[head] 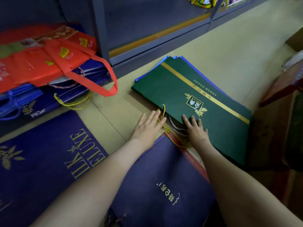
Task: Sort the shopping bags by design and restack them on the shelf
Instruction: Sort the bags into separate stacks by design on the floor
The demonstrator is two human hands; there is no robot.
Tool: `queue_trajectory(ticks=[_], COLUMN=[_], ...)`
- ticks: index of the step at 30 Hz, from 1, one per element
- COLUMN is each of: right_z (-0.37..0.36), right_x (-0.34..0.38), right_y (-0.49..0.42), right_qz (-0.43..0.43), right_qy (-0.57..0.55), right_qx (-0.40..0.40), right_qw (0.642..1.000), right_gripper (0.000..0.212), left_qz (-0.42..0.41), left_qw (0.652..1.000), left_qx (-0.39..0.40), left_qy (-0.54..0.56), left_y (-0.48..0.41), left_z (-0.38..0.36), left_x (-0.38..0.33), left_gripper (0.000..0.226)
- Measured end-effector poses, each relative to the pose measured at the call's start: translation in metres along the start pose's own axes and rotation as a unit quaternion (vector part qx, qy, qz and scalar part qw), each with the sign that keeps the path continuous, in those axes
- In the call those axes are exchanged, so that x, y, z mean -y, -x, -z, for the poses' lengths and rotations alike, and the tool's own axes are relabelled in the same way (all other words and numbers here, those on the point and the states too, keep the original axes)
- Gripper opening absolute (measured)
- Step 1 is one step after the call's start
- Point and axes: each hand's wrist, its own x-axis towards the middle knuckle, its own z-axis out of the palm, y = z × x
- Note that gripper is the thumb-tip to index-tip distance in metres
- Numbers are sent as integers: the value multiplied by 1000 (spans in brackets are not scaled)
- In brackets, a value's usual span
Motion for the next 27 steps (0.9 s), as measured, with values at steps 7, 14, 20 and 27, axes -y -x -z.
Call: queue_trajectory(ticks=[7,14,20,27], right_z=[4,48,76,81], right_x=[116,300,418,476], right_y=[-8,24,65,120], right_qz=[170,409,463,547], right_qy=[-31,-148,-140,-83], right_qx=[-115,-278,-260,-249], right_qw=[978,856,836,795], right_gripper=[72,70,92,88], left_qz=[94,258,503,489], left_qw=[987,925,860,859], left_qx=[-105,-167,8,38], left_qy=[-74,-224,-84,-147], left_y=[55,178,276,340], left_z=[10,39,55,59], left_x=[101,237,326,332], left_gripper=[75,88,71,62])
